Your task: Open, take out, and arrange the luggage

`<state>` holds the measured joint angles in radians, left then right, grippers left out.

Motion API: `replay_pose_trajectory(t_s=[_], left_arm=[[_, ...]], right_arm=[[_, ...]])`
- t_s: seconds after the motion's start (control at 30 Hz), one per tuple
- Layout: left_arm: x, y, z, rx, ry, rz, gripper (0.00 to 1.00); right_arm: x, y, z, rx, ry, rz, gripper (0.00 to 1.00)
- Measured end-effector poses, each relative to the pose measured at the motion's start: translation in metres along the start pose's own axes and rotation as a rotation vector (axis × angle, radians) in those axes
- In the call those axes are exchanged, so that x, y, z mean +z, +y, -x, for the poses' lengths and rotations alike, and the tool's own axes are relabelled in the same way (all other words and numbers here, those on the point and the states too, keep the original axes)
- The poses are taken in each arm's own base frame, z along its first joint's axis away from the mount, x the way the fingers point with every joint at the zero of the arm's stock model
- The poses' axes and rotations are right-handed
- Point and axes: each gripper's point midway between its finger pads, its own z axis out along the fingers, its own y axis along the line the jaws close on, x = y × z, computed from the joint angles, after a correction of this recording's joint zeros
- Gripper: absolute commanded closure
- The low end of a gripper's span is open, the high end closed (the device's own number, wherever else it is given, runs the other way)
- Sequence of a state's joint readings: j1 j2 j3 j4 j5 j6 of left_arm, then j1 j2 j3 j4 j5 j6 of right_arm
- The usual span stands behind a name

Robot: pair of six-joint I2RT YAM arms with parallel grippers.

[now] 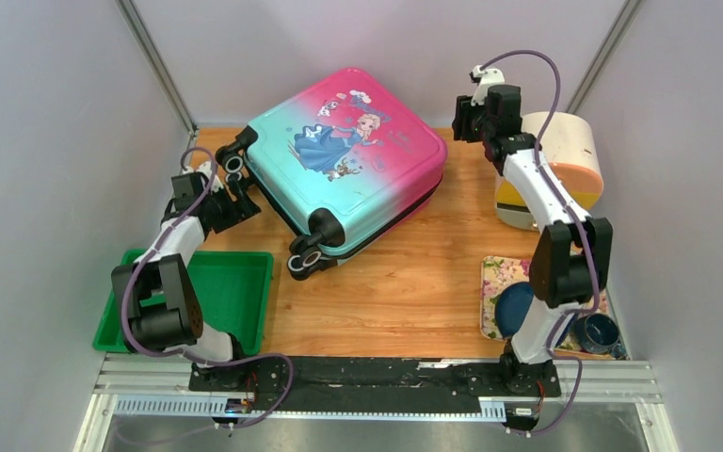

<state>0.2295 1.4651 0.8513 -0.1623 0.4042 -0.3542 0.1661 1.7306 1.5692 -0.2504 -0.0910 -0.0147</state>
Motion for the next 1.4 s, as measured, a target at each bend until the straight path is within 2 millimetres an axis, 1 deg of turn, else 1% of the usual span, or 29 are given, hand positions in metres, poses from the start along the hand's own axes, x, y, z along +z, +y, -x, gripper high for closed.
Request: replay_pose_trajectory(t_s=[0.07,0.1,0.17,0.2,0.23,0.3,0.4,0.43,0.47,0.6,0.7,0.8,0.9,0.97,1.07,1.17,1.2,1.23,1.3,1.33,1.4], left_arm=[[0.004,0.000,0.004,0.025,0.008,0.005,0.21],[0.007,-0.001,0.006,0.043,0.014,0.002,0.21],[0.015,-0.004,0.007,0.076,0.033,-0.006,0.21],[0.020,-0.007,0.006,0.093,0.046,-0.014,0.20],[0.026,-0.011,0.004,0.112,0.064,-0.026,0.20],[0.036,-0.018,0.005,0.151,0.077,-0.050,0.20],[0.048,-0.021,0.007,0.189,0.101,-0.069,0.20],[0.052,-0.021,0.008,0.196,0.108,-0.074,0.21],[0.056,-0.021,0.010,0.202,0.113,-0.079,0.21],[0.081,-0.018,0.027,0.244,0.123,-0.087,0.22],[0.098,-0.018,0.037,0.276,0.128,-0.094,0.22],[0.109,-0.025,0.046,0.308,0.121,-0.108,0.21],[0.112,-0.031,0.050,0.330,0.112,-0.117,0.19],[0.113,-0.033,0.053,0.341,0.099,-0.122,0.17],[0.109,-0.035,0.061,0.317,0.076,-0.147,0.15],[0.092,-0.039,0.079,0.280,0.034,-0.190,0.14],[0.083,-0.040,0.088,0.274,0.012,-0.198,0.14],[0.070,-0.042,0.098,0.271,-0.018,-0.208,0.13],[0.044,-0.049,0.109,0.284,-0.065,-0.225,0.11],[0.025,-0.052,0.113,0.301,-0.093,-0.232,0.10],[-0.009,-0.058,0.112,0.342,-0.138,-0.241,0.10]], right_arm=[[0.026,-0.019,-0.011,0.011,0.018,-0.055,0.54],[0.036,-0.024,-0.018,0.010,0.025,-0.067,0.54],[0.052,-0.029,-0.035,0.004,0.050,-0.064,0.56],[0.057,-0.028,-0.038,-0.002,0.048,-0.054,0.57],[0.068,-0.025,-0.051,-0.004,0.066,-0.029,0.57],[0.080,-0.016,-0.066,-0.006,0.087,0.035,0.60],[0.087,-0.001,-0.083,-0.007,0.115,0.143,0.62],[0.086,0.003,-0.089,-0.005,0.122,0.177,0.62],[0.083,0.007,-0.099,-0.004,0.140,0.212,0.62],[0.067,0.014,-0.130,0.004,0.188,0.277,0.62],[0.047,0.018,-0.139,-0.009,0.191,0.293,0.62],[0.022,0.023,-0.151,-0.004,0.224,0.302,0.62],[0.004,0.025,-0.158,-0.001,0.247,0.303,0.62],[-0.004,0.026,-0.161,0.005,0.261,0.304,0.61],[-0.015,0.029,-0.165,0.017,0.272,0.305,0.61],[-0.028,0.037,-0.171,0.025,0.291,0.320,0.60],[-0.031,0.039,-0.173,0.027,0.299,0.325,0.60],[-0.034,0.042,-0.175,0.028,0.306,0.333,0.60],[-0.038,0.048,-0.178,0.029,0.316,0.349,0.59],[-0.040,0.050,-0.178,0.030,0.320,0.355,0.59],[-0.042,0.054,-0.180,0.038,0.331,0.367,0.59]])
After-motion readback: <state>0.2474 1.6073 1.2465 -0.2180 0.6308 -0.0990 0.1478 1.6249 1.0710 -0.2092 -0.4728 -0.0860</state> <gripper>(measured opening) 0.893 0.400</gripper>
